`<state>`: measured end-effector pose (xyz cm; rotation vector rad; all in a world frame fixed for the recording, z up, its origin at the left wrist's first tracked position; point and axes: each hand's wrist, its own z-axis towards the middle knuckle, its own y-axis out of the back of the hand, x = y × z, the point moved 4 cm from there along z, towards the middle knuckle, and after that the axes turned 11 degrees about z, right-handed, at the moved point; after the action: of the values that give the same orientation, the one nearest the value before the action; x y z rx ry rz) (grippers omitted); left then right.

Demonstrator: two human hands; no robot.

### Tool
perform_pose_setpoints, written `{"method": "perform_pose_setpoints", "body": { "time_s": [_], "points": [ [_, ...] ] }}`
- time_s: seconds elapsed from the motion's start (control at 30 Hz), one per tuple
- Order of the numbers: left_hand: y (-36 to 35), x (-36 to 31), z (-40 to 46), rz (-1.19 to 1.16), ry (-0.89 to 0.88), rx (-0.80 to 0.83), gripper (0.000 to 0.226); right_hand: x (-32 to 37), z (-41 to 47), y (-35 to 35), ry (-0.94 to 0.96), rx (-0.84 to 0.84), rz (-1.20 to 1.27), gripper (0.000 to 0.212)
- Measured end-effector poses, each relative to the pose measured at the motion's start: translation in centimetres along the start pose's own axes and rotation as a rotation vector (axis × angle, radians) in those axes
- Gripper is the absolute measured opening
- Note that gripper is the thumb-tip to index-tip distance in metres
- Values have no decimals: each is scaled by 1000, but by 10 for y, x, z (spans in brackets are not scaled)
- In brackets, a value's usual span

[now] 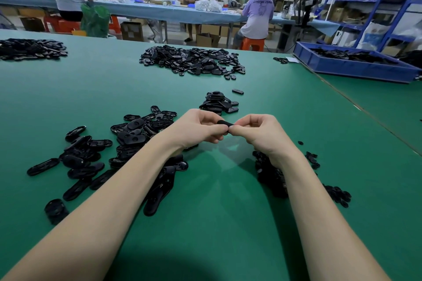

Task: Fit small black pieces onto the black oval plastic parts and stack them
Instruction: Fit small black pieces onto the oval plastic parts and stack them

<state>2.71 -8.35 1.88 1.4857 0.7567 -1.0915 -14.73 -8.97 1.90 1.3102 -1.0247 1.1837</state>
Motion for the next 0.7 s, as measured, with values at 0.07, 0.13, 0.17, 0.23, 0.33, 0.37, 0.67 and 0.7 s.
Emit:
{"method": "perform_pose_setpoints", "body": {
  "time_s": [0.07, 0.13, 0.17, 0.23, 0.33, 0.37, 0.67, 0.7],
  "points": [
    [0, 0, 0, 18, 0, -15, 7, -1, 0, -1, 3, -7, 8, 15],
    [0, 0, 0, 28, 0, -29, 6, -1, 1, -1, 12, -15, 11, 15],
    [-1, 0, 1, 27, 1, -39, 6, -1, 2, 0, 18, -20, 7, 15],
    [-3, 0, 1, 29, 5, -70, 7, -1, 3, 1, 29, -38, -7, 16],
    [-7, 1, 2, 60, 18, -124, 6, -3, 3, 2, 41, -66, -12, 17],
    [-8, 1, 3, 72, 26, -141, 5, -4, 3, 1, 45, -70, -8, 17],
    [-1, -8, -3, 49, -149, -141, 21, -5, 0, 1, -73, -38, 220, 10],
    [3, -8, -4, 110, -179, -141, 23, -5, -1, 1, -91, -46, 252, 10]
  ]
}}
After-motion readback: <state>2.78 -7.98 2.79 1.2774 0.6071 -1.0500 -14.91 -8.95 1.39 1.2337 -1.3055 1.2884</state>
